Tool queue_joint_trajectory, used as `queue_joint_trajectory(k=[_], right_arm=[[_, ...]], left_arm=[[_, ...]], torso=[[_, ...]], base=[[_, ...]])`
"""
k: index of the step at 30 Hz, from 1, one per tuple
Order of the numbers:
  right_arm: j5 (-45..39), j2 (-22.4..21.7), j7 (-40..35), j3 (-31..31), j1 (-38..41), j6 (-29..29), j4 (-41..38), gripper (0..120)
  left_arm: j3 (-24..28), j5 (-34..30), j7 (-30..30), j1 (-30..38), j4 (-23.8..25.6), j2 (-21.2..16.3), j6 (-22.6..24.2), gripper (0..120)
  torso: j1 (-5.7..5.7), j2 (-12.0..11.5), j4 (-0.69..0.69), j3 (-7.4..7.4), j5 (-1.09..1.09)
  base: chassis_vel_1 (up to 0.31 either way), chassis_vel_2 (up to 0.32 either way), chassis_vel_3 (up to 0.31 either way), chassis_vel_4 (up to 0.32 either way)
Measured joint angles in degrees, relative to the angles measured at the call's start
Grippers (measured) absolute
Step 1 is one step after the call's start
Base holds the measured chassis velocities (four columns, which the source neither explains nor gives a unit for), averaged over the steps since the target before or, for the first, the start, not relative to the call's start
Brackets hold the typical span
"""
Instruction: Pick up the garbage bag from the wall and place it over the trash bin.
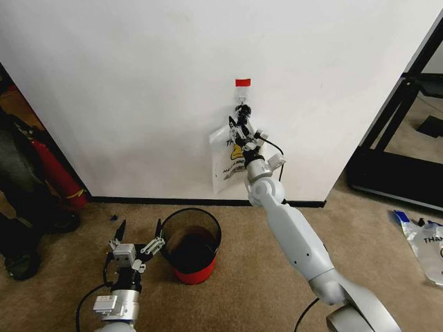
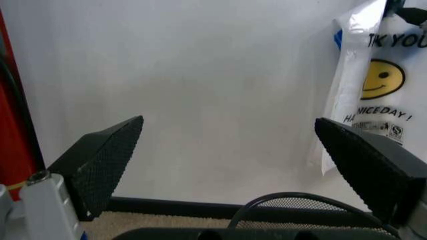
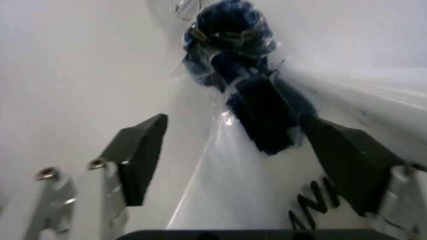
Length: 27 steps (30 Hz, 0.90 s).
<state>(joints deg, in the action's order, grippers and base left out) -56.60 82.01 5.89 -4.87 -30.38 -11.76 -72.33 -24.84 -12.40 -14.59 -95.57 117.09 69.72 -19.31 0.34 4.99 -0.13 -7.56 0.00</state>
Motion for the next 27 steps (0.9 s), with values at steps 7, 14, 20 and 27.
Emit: queue_joint_trajectory(k=[7,14,20,27], right_arm=[[-0.43,-1.12,0.40,-0.05,0.00,-0.01,-0.49,73],[-0.64,-1.26,0.91,0.02,0.19,-0.02,-0.24,51],[-0.64,-1.50,0.98,0.07,0.19,-0.02,0.06,27],[-0.79,-2.20,1.00,0.16,0.21,-0.01,0.34,8]], left_arm=[[0.02,-0.03,0.00,0.02,-0.21,0.01,0.01,100],[0.01,-0.07,0.00,-0.02,-0.32,0.06,0.01,100],[-0.01,-0.13,0.01,-0.04,-0.33,0.09,0.01,100],[0.15,-0.10,0.02,-0.02,-0.37,0.20,0.01,100]], torso=[[0.00,0.00,0.00,0.00,-0.01],[0.00,0.00,0.00,0.00,0.00],[0.00,0.00,0.00,0.00,0.00],[0.00,0.00,0.00,0.00,0.00]], base=[[0.000,0.000,0.000,0.000],[0.000,0.000,0.000,0.000],[0.000,0.000,0.000,0.000],[0.000,0.000,0.000,0.000]])
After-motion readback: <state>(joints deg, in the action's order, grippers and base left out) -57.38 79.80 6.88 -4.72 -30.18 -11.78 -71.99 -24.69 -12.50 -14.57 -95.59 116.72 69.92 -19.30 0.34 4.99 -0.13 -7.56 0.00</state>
